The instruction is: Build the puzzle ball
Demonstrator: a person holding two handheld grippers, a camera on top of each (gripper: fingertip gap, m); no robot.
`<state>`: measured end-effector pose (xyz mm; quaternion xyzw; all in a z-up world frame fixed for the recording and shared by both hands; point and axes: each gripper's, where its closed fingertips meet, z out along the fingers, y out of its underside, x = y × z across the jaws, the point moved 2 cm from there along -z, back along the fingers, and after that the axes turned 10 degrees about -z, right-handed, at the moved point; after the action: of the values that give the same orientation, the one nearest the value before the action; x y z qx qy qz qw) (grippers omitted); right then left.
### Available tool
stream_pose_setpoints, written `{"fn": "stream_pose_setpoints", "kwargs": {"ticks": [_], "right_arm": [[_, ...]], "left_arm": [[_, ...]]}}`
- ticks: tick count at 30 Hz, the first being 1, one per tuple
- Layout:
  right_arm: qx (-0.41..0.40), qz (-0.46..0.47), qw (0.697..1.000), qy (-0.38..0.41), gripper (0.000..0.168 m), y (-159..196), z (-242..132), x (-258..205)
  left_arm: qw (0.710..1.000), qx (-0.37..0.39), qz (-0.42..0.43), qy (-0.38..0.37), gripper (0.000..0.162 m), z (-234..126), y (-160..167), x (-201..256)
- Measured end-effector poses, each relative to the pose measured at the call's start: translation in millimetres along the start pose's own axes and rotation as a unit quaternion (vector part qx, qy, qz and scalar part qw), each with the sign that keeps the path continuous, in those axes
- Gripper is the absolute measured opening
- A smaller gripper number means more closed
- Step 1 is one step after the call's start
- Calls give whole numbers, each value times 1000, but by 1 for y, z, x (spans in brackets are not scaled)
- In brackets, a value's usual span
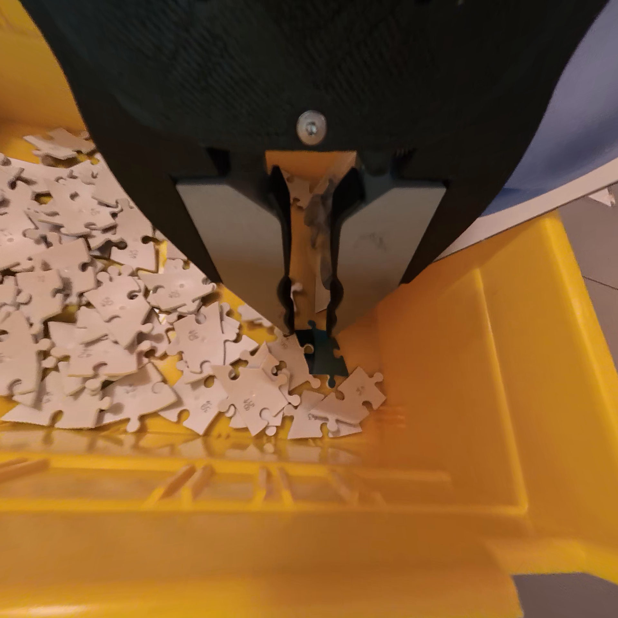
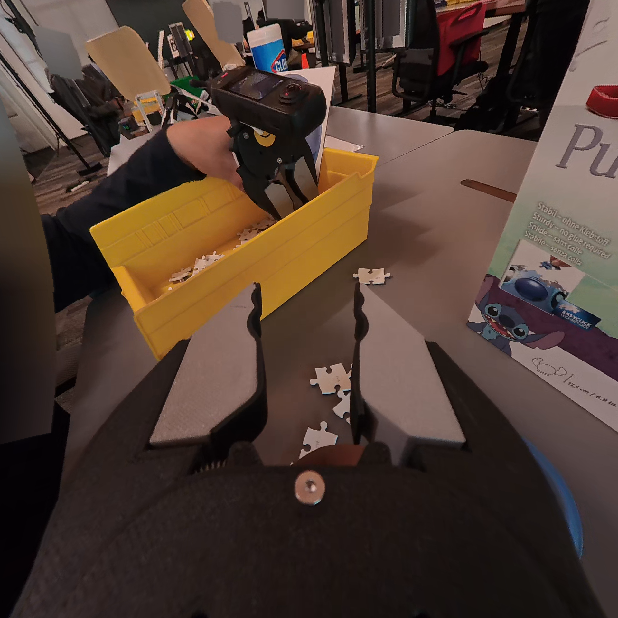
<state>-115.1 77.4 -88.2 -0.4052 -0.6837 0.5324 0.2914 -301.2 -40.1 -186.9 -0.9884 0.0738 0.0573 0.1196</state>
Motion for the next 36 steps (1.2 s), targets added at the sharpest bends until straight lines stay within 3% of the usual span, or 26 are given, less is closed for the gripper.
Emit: {"fn": "stream_pose_setpoints", "kwargs": {"ticks": [6, 12, 19, 36], "right_arm": [[2, -3, 1000, -1, 52, -2, -1, -2], [4, -6, 1000, -1, 52, -3, -2, -3], [0, -9, 1000, -1, 52, -2, -1, -4], [-3, -15, 1000, 6, 51, -1, -2, -3]], "left_arm": [[1000, 9, 0, 10, 15, -1, -2, 1], [997, 61, -21, 36, 1, -15, -6, -8], [986, 117, -54, 104, 0, -39, -13, -5], [983, 105, -53, 138, 0, -48, -8, 8]]}}
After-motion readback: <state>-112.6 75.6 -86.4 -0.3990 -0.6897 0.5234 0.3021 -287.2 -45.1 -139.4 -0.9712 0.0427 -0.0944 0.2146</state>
